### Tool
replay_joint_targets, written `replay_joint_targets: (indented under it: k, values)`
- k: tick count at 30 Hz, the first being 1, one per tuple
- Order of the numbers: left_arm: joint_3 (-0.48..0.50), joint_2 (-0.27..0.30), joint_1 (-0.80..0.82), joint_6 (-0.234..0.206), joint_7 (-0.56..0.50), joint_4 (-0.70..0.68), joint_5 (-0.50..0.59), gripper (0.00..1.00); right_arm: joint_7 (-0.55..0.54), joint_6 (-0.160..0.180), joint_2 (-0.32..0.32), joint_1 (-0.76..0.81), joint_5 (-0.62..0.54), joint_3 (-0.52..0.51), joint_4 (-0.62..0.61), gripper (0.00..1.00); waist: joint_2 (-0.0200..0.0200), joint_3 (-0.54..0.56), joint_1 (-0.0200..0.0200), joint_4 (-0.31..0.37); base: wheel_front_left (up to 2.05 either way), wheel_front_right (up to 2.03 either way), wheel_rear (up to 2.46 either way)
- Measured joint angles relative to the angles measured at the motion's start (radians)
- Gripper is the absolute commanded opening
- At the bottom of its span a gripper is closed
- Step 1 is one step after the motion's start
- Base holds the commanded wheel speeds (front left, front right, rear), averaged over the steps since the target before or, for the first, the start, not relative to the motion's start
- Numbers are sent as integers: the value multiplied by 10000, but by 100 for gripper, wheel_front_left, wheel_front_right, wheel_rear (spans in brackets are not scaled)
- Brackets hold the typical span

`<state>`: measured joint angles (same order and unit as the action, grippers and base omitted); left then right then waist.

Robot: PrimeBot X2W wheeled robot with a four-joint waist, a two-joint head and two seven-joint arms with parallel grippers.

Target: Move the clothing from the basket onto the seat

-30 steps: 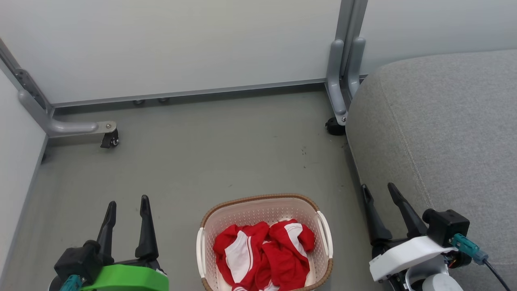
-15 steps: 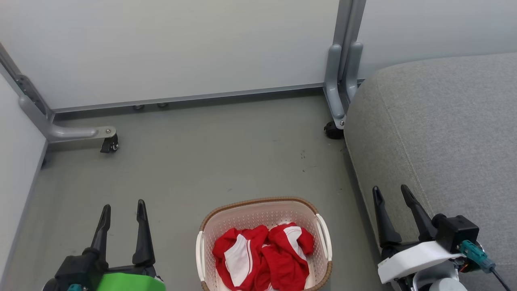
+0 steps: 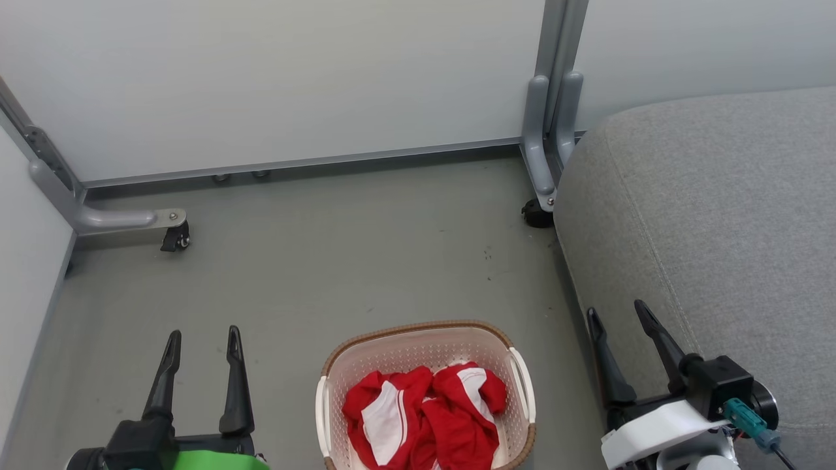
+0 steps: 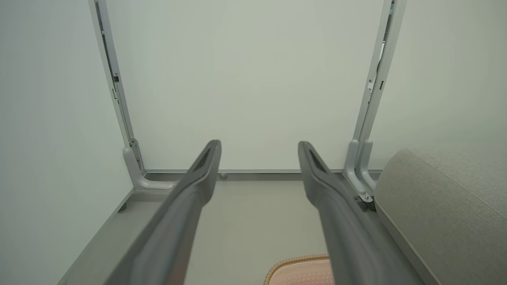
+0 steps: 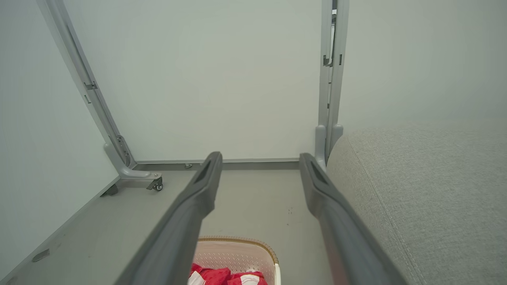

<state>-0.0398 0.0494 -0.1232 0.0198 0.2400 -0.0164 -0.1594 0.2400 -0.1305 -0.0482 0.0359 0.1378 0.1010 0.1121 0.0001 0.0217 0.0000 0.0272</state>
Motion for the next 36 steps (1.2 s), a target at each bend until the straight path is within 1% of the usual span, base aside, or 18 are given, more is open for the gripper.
replay_joint_targets:
  k: [12,27,36]
  values:
    - [-121,0,-139,-109,228,-138,871,100,219,0,-4,64,-771,130,-157,100,0,-18,0,11,0,0,0]
    - [-171,0,-146,-107,244,-130,884,100,219,0,-4,160,-690,105,-169,100,0,-87,0,22,0,0,0]
    - [-313,0,-139,-48,247,165,838,100,219,0,-4,151,-608,38,-176,100,0,-401,0,-1,0,0,0]
